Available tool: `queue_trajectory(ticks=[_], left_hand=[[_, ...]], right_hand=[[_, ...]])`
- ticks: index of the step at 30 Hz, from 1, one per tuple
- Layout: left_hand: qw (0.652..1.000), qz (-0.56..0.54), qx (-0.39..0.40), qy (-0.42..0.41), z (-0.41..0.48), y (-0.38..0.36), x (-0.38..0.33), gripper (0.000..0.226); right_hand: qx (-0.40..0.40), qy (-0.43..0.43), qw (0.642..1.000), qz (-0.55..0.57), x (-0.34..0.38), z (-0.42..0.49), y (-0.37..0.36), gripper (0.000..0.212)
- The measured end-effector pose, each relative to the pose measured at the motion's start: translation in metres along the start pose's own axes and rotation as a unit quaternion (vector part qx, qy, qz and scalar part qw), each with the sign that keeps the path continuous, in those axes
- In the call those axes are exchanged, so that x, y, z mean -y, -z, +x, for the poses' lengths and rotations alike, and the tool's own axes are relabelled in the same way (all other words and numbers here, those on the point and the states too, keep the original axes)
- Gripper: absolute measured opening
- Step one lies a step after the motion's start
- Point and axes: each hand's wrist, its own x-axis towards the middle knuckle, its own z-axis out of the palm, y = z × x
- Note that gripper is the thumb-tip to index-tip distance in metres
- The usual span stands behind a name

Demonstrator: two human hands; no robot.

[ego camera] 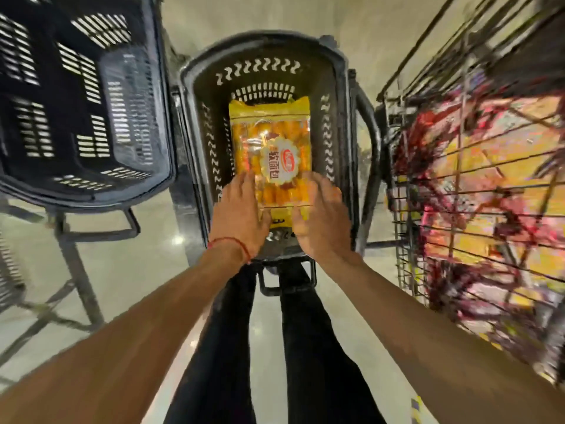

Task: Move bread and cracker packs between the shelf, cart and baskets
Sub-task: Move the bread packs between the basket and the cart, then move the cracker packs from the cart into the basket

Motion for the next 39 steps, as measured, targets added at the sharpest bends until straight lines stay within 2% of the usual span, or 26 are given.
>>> queue_trajectory(ticks=[2,5,8,14,20,26,33,39], left_hand=[[0.999,0.053,-0.004,-0.014,-0.027,0.031,-0.018,0.076],[0.993,0.113,-0.018,-0.033,-0.069,0.07,-0.044,0.072],[0.982,0.173,-0.039,-0.065,-0.11,0.098,-0.068,0.071],[0.962,0.233,-0.082,-0.117,-0.192,0.121,-0.102,0.071],[0.956,0.227,-0.136,-0.126,-0.245,0.127,-0.12,0.071],[0.92,0.28,-0.185,-0.203,-0.273,0.135,-0.136,0.071],[0.9,0.272,-0.191,-0.283,-0.301,0.128,-0.141,0.071],[0.868,0.292,-0.18,-0.358,-0.326,0.111,-0.177,0.073]], right_hand=[[-0.044,0.035,0.998,-0.001,0.007,-0.028,0.031,0.065],[-0.021,0.059,0.994,-0.093,0.019,-0.067,0.083,0.065],[-0.046,0.088,0.984,-0.148,0.022,-0.105,0.126,0.062],[-0.097,0.115,0.979,-0.14,0.014,-0.179,0.19,0.06],[-0.153,0.14,0.971,-0.118,0.0,-0.232,0.223,0.062],[-0.219,0.11,0.964,-0.105,-0.004,-0.276,0.226,0.063],[-0.305,0.022,0.945,-0.115,-0.012,-0.343,0.216,0.062],[-0.329,-0.043,0.934,-0.134,-0.044,-0.396,0.222,0.062]])
